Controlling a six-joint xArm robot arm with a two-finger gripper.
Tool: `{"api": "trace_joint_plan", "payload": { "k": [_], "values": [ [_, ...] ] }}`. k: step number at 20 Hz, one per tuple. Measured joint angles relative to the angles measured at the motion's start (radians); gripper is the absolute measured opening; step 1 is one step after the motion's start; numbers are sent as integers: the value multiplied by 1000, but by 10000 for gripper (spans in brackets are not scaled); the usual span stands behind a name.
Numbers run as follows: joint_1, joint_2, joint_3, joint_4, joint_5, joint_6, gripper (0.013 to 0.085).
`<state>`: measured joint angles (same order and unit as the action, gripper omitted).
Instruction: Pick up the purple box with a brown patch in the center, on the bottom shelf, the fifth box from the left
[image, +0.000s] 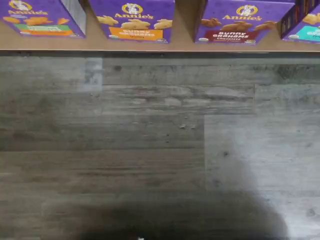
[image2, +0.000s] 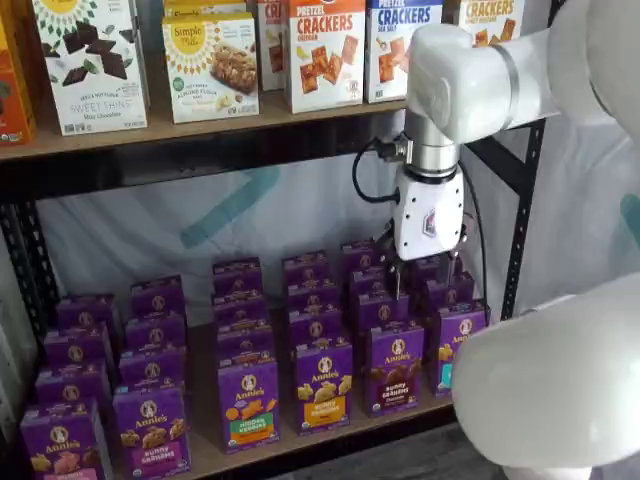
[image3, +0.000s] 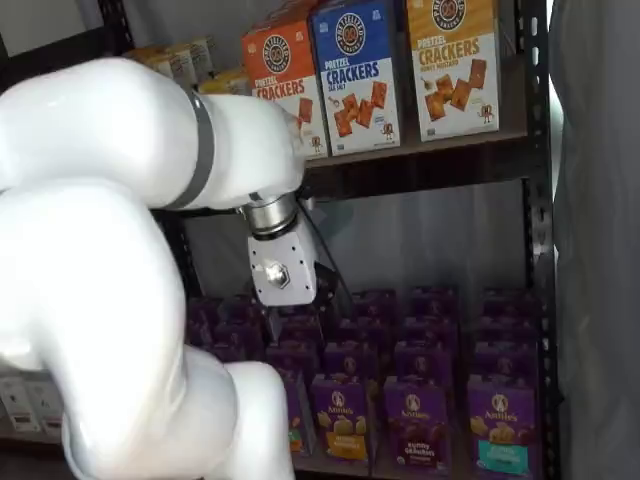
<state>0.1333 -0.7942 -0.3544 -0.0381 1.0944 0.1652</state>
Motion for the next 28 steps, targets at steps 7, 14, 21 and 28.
{"api": "trace_joint_plan", "payload": {
  "k": [7, 14, 21, 28],
  "values": [
    [-34, 169, 17, -39, -156, -7, 850],
    [-81, 359, 44, -105, -395, 9, 850],
    [-157, 609, 17, -247, -636, 77, 850],
    [-190, 813, -79, -290, -733, 92, 850]
  ]
}}
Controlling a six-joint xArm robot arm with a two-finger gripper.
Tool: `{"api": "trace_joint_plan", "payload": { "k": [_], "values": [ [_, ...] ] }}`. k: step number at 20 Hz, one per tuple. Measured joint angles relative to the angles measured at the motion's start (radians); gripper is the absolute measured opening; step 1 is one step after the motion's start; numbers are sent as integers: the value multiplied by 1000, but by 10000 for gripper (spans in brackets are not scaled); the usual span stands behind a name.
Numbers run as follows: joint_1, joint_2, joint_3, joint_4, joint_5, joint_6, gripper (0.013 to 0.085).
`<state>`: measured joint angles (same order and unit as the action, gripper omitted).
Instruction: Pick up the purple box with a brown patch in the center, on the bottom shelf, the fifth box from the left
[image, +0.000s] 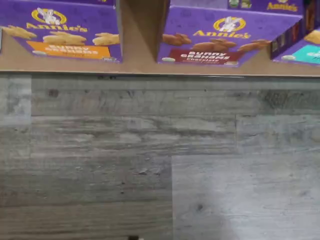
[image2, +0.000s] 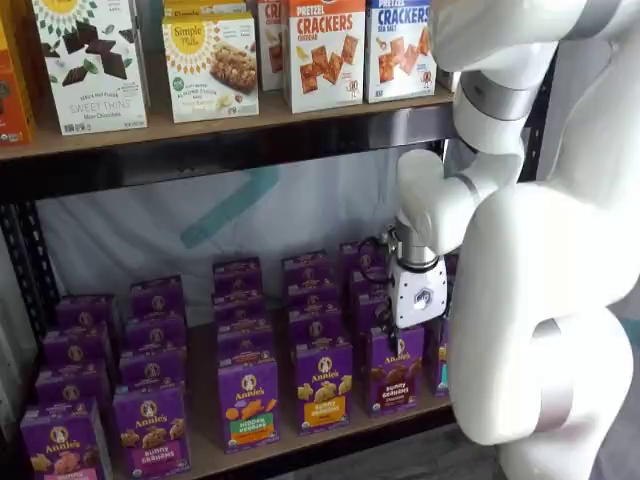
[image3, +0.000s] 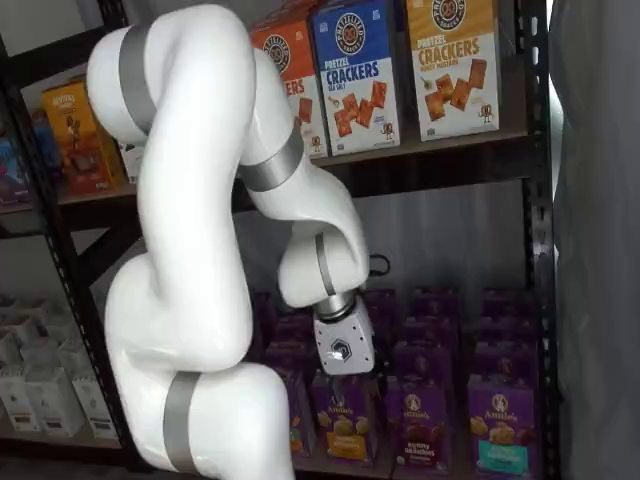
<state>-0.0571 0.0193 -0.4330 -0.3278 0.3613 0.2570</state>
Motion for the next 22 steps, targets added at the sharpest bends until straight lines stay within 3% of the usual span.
{"api": "trace_joint_plan", "payload": {
  "k": [2, 7, 8, 10, 11, 12, 14, 17, 18, 20, 21, 22],
  "values": [
    [0, 49, -34, -2, -6, 2, 850],
    [-6, 134, -66, 61, -108, -57, 850],
    [-1, 146, -69, 118, -125, -107, 850],
    [19, 176, -87, 283, -132, -248, 850],
    [24, 191, -97, 329, -136, -287, 850],
    [26, 205, -104, 340, -145, -297, 850],
    [23, 232, -119, 317, -164, -277, 850],
    [32, 275, -152, 363, -156, -313, 850],
    [32, 286, -158, 348, -163, -298, 850],
    [21, 311, -176, 226, -171, -189, 850],
    [20, 322, -185, 195, -171, -160, 850],
    [22, 332, -194, 194, -170, -157, 850]
  ]
}}
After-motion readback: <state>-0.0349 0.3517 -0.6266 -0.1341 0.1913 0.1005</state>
